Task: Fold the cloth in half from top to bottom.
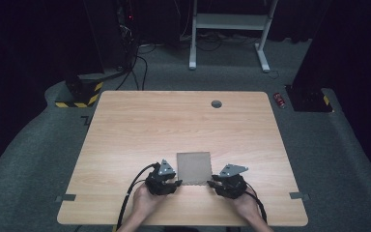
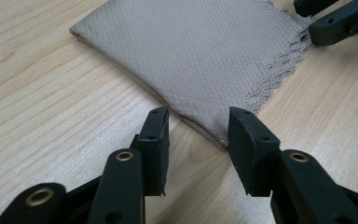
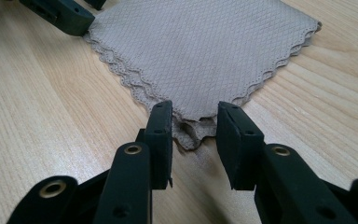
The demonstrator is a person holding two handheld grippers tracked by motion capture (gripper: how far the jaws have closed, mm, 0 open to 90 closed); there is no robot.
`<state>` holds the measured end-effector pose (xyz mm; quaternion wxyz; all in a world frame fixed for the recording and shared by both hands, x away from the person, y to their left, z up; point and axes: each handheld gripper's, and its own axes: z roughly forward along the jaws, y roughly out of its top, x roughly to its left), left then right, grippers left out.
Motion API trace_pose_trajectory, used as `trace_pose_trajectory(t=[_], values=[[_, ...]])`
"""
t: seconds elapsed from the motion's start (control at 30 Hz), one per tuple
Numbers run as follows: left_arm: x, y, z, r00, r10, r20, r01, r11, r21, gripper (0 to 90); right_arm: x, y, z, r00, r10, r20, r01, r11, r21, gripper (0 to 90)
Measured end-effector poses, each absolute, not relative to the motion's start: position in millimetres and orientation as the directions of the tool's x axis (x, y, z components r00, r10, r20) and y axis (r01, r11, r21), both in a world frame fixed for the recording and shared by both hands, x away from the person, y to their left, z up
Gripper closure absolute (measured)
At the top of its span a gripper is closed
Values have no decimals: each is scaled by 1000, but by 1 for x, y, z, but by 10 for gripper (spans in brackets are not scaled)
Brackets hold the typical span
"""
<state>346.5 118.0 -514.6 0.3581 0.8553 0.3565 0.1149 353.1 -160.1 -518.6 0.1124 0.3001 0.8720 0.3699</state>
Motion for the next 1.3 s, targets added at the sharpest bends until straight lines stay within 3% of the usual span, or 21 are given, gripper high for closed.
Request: trace_pose_trajectory(t=[0.27,0.43,0.9,1.2,1.3], values=[[351,120,-511,686,721,-101,537,-408,738,534,368,-169,-511,-759,646,84,473,458,753,667],[364,115,-509,668,739,-80,540,-408,737,485,385,-168,-506,-729,676,109,494,409,768,664],[417,117,-511,509,847,-154,642,-254,723,442,430,-160,-508,-636,761,124,546,331,769,679],[431,112,-513,481,868,-127,665,-267,697,424,447,-149,-515,-617,779,114,571,342,746,639],[432,112,-515,477,872,-111,668,-277,691,459,450,-147,-517,-617,780,110,577,352,737,641]])
